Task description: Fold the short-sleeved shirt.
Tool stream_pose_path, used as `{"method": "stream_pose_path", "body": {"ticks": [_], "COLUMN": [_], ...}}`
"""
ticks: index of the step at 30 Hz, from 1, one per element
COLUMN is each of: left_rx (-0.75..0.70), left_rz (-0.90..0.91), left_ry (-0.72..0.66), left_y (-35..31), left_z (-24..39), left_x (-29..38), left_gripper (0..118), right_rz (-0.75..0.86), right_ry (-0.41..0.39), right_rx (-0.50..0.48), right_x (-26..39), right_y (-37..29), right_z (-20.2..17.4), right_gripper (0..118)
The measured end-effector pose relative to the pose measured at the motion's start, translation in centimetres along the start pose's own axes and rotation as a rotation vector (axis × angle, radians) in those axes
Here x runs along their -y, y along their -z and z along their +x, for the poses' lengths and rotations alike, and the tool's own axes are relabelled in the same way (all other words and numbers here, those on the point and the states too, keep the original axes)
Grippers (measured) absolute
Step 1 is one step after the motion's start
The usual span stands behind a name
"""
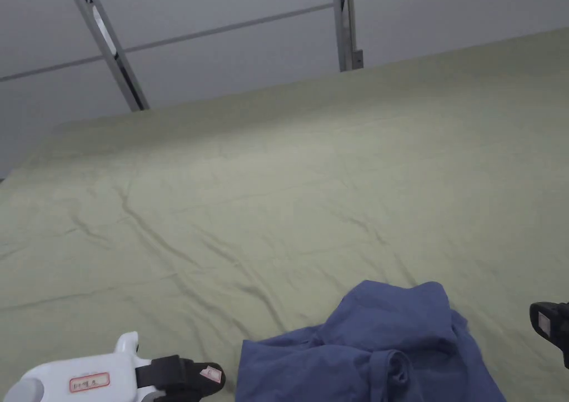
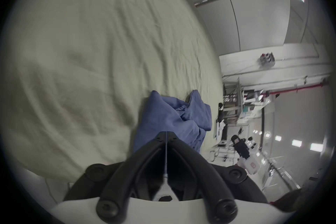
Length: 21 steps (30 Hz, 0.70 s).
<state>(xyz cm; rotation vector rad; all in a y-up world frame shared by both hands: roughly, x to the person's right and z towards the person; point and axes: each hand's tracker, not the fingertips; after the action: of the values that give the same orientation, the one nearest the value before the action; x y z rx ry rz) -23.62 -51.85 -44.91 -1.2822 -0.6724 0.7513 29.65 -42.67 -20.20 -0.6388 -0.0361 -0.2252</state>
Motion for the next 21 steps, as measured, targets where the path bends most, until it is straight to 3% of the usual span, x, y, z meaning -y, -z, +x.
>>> {"method": "stream_pose_path", "body": {"ticks": [1, 2, 3, 4, 6, 7, 9, 11, 12, 14, 16, 21], "left_rx": [0.024, 0.025, 0.017, -0.016, 0.005, -0.016, 0.107, 0.1, 0.095, 0.028, -0.15, -0.06], "left_rz": [0.016, 0.012, -0.021, 0.048, -0.066, -0.108, -0.135, -0.167, -0.164, -0.177, -0.196, -0.151], "left_ry": [-0.025, -0.031, -0.028, -0.061, -0.077, -0.104, -0.07, -0.126, -0.126, -0.067, 0.023, -0.042], "left_y": [0.2, 0.6, 1.9, 1.5, 2.6, 5.8, 6.3, 7.2, 7.5, 7.6, 7.5, 6.4], "left_z": [-0.8, -1.3, -2.4, -3.0, -3.2, -3.1, -1.9, -2.3, -2.1, -1.3, -1.2, 0.4], "left_x": [0.3, 0.5, 0.6, -0.4, -2.6, 1.5, 1.2, 1.5, 1.6, 1.6, 2.0, 2.3], "left_gripper": [34, 109, 118, 118, 118, 118, 118, 116, 99, 40, 33, 22], "right_rz": [-0.002, -0.004, -0.006, -0.008, -0.01, -0.012, -0.016, -0.015, -0.016, -0.015, -0.011, -0.002], "right_ry": [-0.003, -0.004, -0.005, -0.005, -0.008, -0.01, -0.013, -0.015, -0.015, -0.015, -0.004, 0.031], "right_rx": [-0.001, 0.0, -0.001, -0.002, 0.002, 0.003, 0.008, 0.012, 0.014, 0.021, 0.028, 0.024], "right_x": [0.0, 0.0, 0.0, -0.1, -0.1, -0.2, -0.2, -0.3, -0.3, -0.3, -0.3, -0.1], "right_y": [0.1, 0.1, 0.1, 0.2, 0.2, 0.1, 0.0, -0.2, -0.3, -0.4, -0.6, -0.9], "right_z": [-0.1, -0.2, -0.2, -0.3, -0.3, -0.4, -0.3, -0.3, -0.2, -0.1, 0.2, 0.7], "right_gripper": [3, 3, 3, 3, 3, 3, 3, 3, 3, 3, 3, 3]}}
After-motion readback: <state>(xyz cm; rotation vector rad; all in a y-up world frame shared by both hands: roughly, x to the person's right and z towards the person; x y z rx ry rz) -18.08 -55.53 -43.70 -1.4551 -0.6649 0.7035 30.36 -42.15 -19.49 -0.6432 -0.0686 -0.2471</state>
